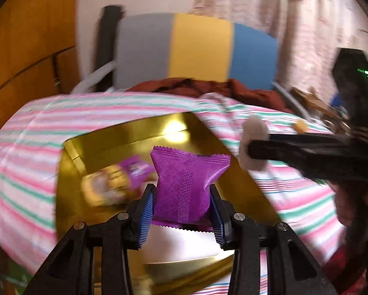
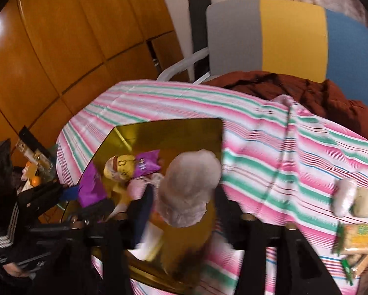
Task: Organize objects
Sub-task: 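Carry both items over the gold tray and open both tools to drop them, then move both tools back toward the remaining snacks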
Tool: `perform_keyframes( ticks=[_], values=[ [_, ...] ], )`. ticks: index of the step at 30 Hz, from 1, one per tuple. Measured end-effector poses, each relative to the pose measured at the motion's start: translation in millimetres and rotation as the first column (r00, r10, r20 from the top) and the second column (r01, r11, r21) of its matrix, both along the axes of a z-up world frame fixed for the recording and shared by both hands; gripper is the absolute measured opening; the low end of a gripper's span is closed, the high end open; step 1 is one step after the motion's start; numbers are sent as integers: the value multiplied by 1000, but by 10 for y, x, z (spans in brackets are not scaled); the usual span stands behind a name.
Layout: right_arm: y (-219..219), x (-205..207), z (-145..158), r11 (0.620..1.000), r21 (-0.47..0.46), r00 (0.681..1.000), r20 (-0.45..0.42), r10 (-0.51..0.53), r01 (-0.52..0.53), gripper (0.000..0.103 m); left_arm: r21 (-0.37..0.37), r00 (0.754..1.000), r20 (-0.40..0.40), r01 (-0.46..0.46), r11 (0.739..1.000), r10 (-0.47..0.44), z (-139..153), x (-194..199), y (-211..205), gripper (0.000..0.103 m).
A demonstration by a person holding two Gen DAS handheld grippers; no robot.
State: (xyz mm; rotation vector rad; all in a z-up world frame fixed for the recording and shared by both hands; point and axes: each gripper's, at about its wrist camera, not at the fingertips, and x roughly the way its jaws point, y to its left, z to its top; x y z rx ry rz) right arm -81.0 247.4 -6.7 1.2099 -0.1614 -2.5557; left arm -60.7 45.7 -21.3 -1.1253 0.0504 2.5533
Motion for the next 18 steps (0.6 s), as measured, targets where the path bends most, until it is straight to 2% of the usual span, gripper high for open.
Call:
perform_keyframes(
  ticks=[1, 4, 8, 12, 15, 18],
  values=[
    [-70, -12, -10, 1000, 19, 1000, 3, -13, 13, 88, -1, 1000, 8, -24, 1000, 24, -37, -28, -68, 43],
    [-253, 21, 12, 996, 84, 999, -31, -38, 40, 100, -13, 994, 38, -99, 995, 99, -140, -81, -301, 45],
    [-511, 119, 27, 971, 237, 996, -86, -21, 41, 103, -29, 987, 45, -153, 988, 154, -233, -75, -472, 46],
    [-652, 223, -56, 910, 401, 990, -127, -65, 111, 103, -38, 984, 28, -176, 984, 178, -229, -68, -525, 46],
    [-691, 307, -120, 899, 427, 993, -105, -59, 98, 101, -31, 985, 1, -174, 984, 174, -180, -36, -532, 46],
    [-655, 433, -47, 907, 400, 986, -147, -81, 134, 103, -23, 986, -23, -167, 986, 167, -119, -2, -525, 46]
  ],
)
